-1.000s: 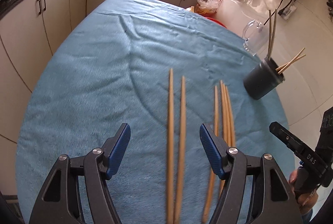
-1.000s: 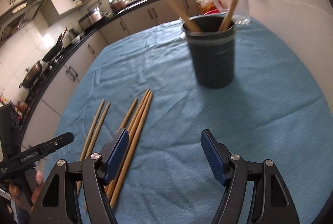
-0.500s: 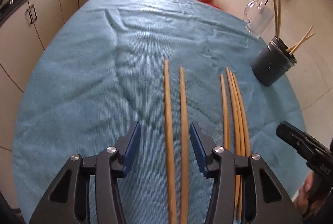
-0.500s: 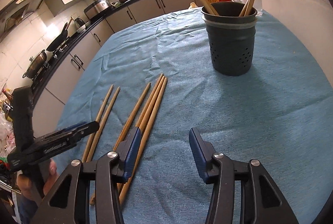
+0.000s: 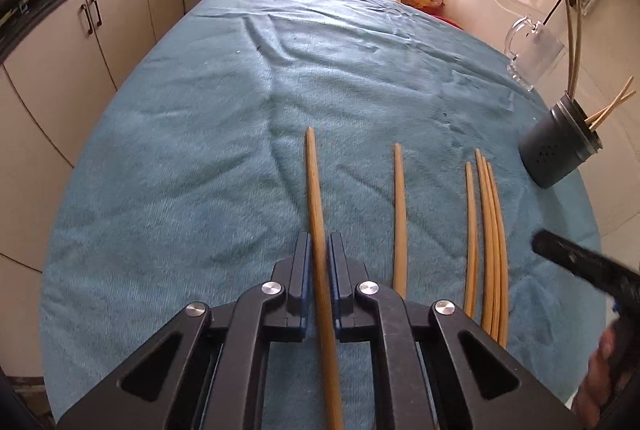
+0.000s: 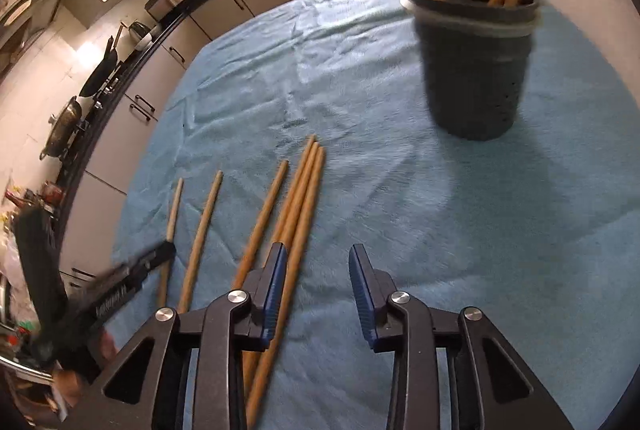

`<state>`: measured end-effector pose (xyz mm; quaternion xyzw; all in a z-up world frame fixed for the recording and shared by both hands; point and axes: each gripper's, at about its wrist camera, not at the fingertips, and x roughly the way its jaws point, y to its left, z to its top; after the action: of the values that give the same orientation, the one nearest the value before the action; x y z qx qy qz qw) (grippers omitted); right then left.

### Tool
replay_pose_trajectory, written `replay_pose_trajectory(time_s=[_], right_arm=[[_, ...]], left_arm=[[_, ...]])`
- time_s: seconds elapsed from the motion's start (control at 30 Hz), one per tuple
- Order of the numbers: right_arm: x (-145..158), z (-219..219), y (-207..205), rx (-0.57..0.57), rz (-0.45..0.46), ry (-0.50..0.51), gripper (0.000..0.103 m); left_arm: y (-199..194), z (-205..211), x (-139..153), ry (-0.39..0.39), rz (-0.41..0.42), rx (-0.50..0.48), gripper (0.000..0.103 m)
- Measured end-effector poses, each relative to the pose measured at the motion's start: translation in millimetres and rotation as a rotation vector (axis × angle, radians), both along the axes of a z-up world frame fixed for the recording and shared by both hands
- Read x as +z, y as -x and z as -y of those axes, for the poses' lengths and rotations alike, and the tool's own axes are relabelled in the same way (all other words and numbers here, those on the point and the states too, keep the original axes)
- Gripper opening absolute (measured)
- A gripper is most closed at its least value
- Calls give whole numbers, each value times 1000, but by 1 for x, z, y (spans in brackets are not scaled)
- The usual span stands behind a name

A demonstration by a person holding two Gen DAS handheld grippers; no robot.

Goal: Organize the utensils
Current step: 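Close the left tool on a chopstick while the right tool grasps another, then lift both held chopsticks upright and carry them over the black holder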

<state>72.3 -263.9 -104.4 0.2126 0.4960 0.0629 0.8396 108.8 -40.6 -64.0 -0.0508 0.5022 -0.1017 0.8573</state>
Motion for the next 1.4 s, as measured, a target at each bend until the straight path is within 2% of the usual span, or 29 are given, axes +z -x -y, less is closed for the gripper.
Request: replay_pose_trajectory(time_s=[0.03, 0.17, 0.3, 0.43, 0.7, 0.77, 0.9, 1.07, 1.23, 1.4], right_arm=[[-2, -2, -5, 3, -8, -1, 28], [-5, -10, -25, -2, -29, 36, 23], [-8, -18, -37, -5, -65, 109, 17], [-9, -24, -41, 13, -75, 141, 17], [-10, -50, -57, 74, -101, 356, 16], [-10, -54, -62, 88, -102, 394, 11], [-7, -41, -64, 70, -91, 312, 7], [25, -26, -36, 42, 66, 196, 7], [70, -23, 6, 41, 280, 164, 7], [97, -29, 44, 49, 418, 152, 7]], left_arm=[[1, -1, 0, 5, 0, -2, 9], [0, -3, 0, 16, -3, -2, 9], [1, -3, 0, 18, 0, -4, 9], [1, -4, 0, 22, 0, -5, 9], [-5, 3, 2, -18, -8, -8, 9], [-10, 7, 2, -42, -7, -5, 8], [-14, 9, 3, -41, 4, -8, 7], [-2, 8, 21, 17, 58, -36, 7], [15, 5, 58, 80, 150, -36, 7], [33, 2, 94, 105, 231, -37, 7]])
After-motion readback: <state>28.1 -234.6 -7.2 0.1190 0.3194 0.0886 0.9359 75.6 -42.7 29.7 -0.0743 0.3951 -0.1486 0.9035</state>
